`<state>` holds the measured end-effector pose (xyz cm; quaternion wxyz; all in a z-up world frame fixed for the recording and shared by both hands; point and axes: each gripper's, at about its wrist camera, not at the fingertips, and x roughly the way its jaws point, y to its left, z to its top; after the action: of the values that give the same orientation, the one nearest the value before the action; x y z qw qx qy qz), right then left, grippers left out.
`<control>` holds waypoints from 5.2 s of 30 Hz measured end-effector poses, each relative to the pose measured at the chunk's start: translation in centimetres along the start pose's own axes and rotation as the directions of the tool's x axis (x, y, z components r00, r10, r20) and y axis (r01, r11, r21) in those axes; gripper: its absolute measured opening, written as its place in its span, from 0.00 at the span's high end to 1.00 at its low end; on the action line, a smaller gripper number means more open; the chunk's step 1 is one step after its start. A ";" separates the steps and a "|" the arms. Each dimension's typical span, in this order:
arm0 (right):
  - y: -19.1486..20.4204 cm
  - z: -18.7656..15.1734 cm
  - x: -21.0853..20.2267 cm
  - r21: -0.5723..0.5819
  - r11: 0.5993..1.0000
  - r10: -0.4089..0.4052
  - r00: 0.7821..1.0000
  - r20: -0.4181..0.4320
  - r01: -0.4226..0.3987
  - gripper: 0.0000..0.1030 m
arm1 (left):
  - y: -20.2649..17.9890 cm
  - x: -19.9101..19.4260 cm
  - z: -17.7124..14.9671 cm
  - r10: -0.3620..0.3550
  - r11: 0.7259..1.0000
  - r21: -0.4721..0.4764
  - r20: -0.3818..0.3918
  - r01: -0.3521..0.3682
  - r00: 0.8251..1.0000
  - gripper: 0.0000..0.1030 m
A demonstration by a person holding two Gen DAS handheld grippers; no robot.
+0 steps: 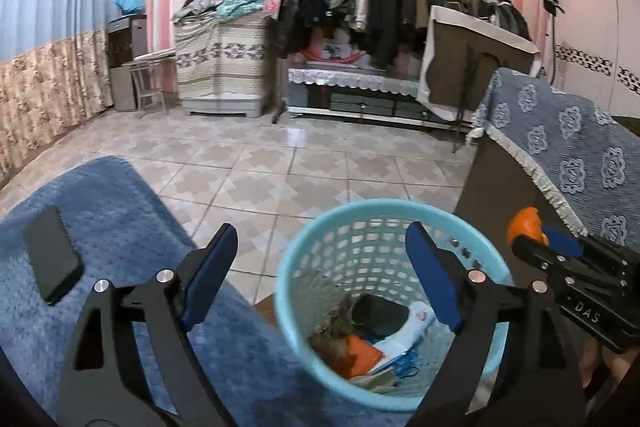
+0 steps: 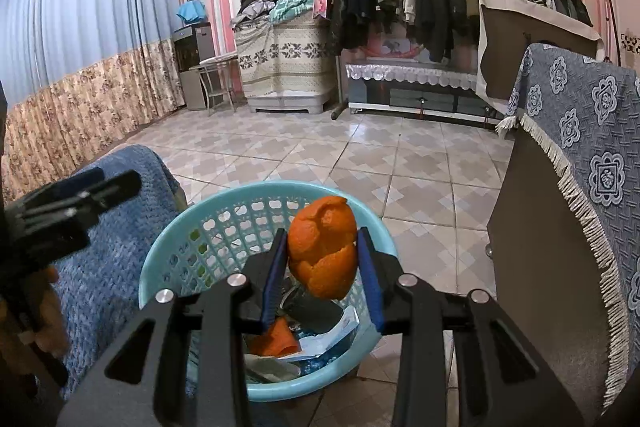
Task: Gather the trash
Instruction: 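Open the left tool to drop the paper while the right tool drops the pumpkin into the basket, then move both tools back over the remaining items on the blanket, then grasp the orange peel with the left tool while the right tool grasps the beige crumpled packet, then carry the orange peel and beige packet with both tools over the blue basket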
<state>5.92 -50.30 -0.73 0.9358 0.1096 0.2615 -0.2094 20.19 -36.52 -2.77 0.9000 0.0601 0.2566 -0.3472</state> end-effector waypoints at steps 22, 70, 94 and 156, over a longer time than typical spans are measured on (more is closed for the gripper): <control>3.5 1.2 4.3 -0.010 1.000 0.026 0.999 -0.020 -0.027 0.64 | 7.0 -5.3 -0.6 0.235 0.969 -0.093 0.066 -0.229 0.970 0.05; 25.7 -0.4 1.9 -0.203 0.937 0.277 0.959 -0.067 -0.285 0.04 | 27.7 -22.1 -9.3 0.606 0.741 -0.326 -0.054 -0.587 0.794 0.05; 43.9 -4.3 4.7 -0.422 0.749 0.440 0.859 -0.260 -0.511 0.04 | 45.1 -21.3 -17.6 0.542 0.573 -0.512 -0.348 -0.639 0.765 0.44; 9.0 2.8 -1.1 -0.201 0.970 0.125 0.990 -0.060 -0.135 0.57 | 15.3 -11.8 -4.0 0.312 0.916 -0.235 -0.097 -0.326 0.945 0.65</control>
<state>10.34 -42.78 3.10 0.9474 0.0346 0.2959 -0.1170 21.17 -16.83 -1.40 0.9371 -0.0017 0.3106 -0.1592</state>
